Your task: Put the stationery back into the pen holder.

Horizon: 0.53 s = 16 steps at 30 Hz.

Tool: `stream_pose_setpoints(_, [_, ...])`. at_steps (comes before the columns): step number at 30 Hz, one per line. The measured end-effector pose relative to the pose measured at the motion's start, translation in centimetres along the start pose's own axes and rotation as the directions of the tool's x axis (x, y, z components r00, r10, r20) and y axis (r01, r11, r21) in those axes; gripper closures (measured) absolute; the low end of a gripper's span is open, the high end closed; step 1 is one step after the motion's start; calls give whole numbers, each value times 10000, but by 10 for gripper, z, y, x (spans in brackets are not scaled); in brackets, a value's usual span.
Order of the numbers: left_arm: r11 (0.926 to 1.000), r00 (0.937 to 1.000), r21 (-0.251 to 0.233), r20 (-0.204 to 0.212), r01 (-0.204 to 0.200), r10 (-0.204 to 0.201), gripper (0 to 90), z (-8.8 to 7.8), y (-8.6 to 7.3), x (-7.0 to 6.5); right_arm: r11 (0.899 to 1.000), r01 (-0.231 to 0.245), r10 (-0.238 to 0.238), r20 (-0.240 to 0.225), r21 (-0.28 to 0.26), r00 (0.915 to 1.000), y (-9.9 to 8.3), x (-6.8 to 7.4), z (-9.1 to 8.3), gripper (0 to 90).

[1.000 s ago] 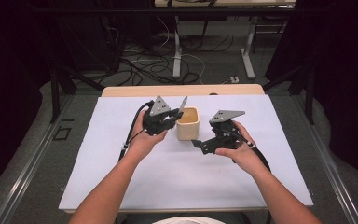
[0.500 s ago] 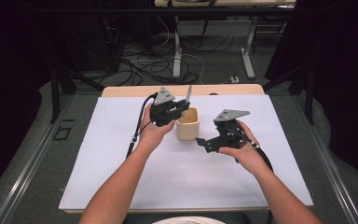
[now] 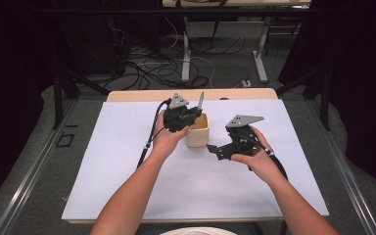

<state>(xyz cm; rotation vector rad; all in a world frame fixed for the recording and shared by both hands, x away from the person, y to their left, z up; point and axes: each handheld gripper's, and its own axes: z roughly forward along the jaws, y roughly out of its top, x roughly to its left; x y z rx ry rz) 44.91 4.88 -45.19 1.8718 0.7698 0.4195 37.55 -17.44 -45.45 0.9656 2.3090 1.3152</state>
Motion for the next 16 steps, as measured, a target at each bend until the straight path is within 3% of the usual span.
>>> stream_pose_setpoints(6, [9995, 9997, 256, -169, 175, -171, 777, 1, -3, 2, 10000, -15, 15, -29, 73, 10000, 0, 0, 0, 0])
stream_pose_setpoints(11, [9994, 9989, 198, -385, 282, -274, 586, -6, -2, 1, 10000, -86, 86, 29, 39, 10000, -1, -2, -1, 0])
stream_pose_setpoints(16, [9980, 9950, 25, -772, 631, -627, 386, -18, -5, 4, 9999, -139, 140, 92, -18, 9999, -1, -4, -2, 0])
